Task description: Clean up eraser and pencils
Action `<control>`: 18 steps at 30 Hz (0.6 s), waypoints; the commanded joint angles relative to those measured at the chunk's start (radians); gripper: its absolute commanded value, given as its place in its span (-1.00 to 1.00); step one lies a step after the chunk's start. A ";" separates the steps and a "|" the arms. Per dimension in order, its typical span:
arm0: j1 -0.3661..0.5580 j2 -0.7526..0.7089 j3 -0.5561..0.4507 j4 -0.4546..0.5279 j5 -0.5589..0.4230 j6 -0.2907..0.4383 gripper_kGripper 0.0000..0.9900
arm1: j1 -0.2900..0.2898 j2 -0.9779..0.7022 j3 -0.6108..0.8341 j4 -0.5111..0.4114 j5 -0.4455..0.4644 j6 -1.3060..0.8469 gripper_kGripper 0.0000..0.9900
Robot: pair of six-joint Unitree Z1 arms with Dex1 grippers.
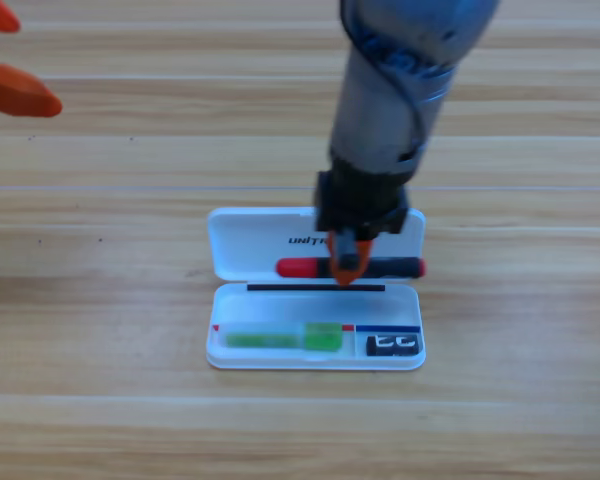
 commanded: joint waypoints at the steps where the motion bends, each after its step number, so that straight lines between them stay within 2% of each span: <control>1: 0.136 0.002 0.126 -0.132 -0.078 0.020 0.98 | 0.032 0.155 -0.081 0.023 -0.020 0.016 -1.00; 13: 0.136 0.058 0.228 -0.278 -0.111 0.043 1.00 | 0.022 0.220 -0.142 0.028 -0.052 0.016 -1.00; 18: 0.136 0.071 0.257 -0.307 -0.117 0.051 1.00 | 0.020 0.218 -0.144 0.029 -0.052 0.016 -1.00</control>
